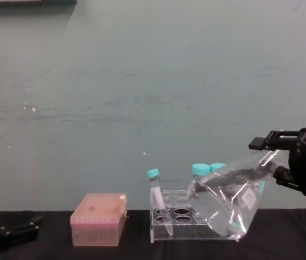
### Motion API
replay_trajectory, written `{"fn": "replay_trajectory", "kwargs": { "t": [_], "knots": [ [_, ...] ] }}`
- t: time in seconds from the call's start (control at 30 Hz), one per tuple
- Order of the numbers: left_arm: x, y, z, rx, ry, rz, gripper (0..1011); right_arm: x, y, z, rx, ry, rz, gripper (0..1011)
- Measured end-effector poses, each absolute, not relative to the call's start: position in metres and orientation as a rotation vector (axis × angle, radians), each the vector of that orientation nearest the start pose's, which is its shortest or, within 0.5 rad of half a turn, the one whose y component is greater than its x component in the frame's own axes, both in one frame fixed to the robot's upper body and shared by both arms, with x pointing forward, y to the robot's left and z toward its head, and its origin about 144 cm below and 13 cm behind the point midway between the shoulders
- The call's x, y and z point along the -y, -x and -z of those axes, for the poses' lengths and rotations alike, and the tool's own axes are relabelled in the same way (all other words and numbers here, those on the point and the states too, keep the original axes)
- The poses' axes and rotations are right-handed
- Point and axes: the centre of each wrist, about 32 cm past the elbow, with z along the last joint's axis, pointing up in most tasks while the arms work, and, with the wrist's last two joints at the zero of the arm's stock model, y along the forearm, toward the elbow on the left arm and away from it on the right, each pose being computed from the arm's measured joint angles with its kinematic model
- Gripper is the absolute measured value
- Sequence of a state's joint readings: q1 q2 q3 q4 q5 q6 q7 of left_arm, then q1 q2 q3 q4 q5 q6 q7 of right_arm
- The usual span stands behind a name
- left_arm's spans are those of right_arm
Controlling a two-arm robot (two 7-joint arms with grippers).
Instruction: Pick up the beaker with the right gripper, shake it three times, and then put it down.
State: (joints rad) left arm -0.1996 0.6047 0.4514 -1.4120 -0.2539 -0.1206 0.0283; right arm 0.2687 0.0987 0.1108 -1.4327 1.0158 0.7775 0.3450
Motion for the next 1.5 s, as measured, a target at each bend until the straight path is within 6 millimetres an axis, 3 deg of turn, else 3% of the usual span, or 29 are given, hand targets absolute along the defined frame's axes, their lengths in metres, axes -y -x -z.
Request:
{"fn": "replay_trajectory", "kwargs": {
  "t": [0.17, 0.27, 0.37, 0.57, 0.83, 1.0, 1.3, 1.5],
  "knots": [
    [-0.310, -0.489, -1.140, 0.285, -0.305, -1.248, 1000, 0.290, -0.530, -1.198, -0.893, -0.378, 0.830, 453],
    [-0.310, -0.489, -1.140, 0.285, -0.304, -1.248, 1000, 0.291, -0.530, -1.201, -0.671, -0.245, 0.884, 453],
    [-0.310, -0.489, -1.140, 0.285, -0.304, -1.248, 1000, 0.291, -0.529, -1.203, -0.269, -0.033, 0.936, 453],
    [-0.310, -0.489, -1.140, 0.285, -0.304, -1.248, 1000, 0.293, -0.528, -1.203, 0.284, 0.230, 0.946, 453],
    [-0.310, -0.489, -1.140, 0.285, -0.305, -1.248, 1000, 0.297, -0.529, -1.200, 0.716, 0.473, 0.896, 453],
    [-0.310, -0.489, -1.140, 0.285, -0.304, -1.248, 1000, 0.301, -0.531, -1.198, 0.833, 0.555, 0.878, 453],
    [-0.310, -0.489, -1.140, 0.285, -0.304, -1.248, 1000, 0.301, -0.532, -1.195, 0.852, 0.564, 0.876, 453],
    [-0.310, -0.489, -1.140, 0.285, -0.304, -1.248, 1000, 0.297, -0.531, -1.201, 0.628, 0.435, 0.917, 453]
  ]
}}
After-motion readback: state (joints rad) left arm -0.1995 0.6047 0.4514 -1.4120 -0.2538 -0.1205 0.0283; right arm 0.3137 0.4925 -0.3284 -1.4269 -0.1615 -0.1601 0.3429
